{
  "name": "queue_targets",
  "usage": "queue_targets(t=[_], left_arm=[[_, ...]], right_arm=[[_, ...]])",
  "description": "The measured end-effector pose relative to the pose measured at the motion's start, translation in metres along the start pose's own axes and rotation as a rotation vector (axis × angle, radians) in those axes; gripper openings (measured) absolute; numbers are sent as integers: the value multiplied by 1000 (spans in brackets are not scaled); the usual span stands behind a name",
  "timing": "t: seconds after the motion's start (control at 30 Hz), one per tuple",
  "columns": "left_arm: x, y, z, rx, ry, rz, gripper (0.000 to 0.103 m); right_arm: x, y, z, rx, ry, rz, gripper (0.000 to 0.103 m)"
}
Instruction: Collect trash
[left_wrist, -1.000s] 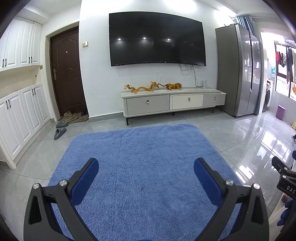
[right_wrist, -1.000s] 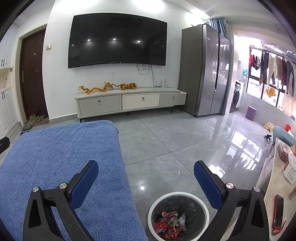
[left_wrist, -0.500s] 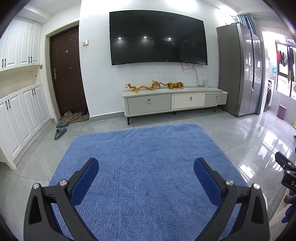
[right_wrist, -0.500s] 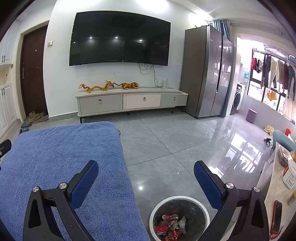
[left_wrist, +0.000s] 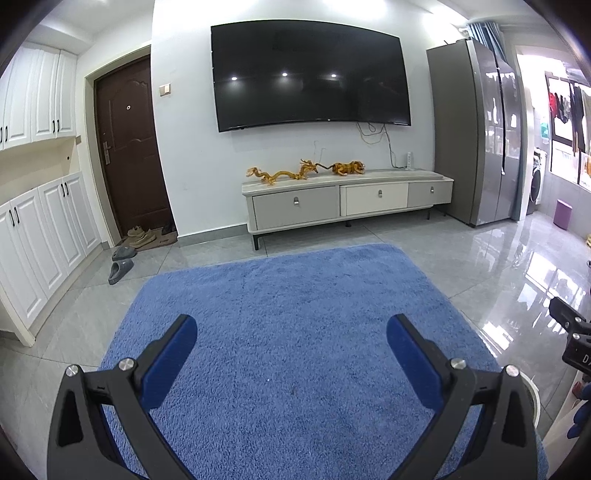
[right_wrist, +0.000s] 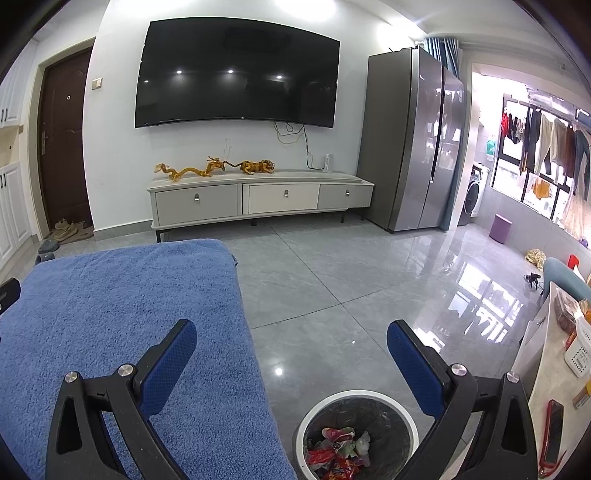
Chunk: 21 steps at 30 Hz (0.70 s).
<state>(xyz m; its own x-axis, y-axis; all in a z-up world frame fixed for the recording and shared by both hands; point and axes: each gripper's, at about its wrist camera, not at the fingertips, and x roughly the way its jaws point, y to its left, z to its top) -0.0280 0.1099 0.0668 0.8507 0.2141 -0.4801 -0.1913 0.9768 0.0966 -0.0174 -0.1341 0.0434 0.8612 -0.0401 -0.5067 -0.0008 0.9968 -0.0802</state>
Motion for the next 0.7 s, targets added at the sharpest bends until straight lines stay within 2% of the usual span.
queue_targets(t=[0.43,0.7], left_arm=[[-11,-4,-3,4,-12,-35,103],[-27,1,-3,-13,-46,-36,103]], right_arm=[[-7,1,-1,0,3,-6,103],[-19,0,1,-7,-20,-19,103]])
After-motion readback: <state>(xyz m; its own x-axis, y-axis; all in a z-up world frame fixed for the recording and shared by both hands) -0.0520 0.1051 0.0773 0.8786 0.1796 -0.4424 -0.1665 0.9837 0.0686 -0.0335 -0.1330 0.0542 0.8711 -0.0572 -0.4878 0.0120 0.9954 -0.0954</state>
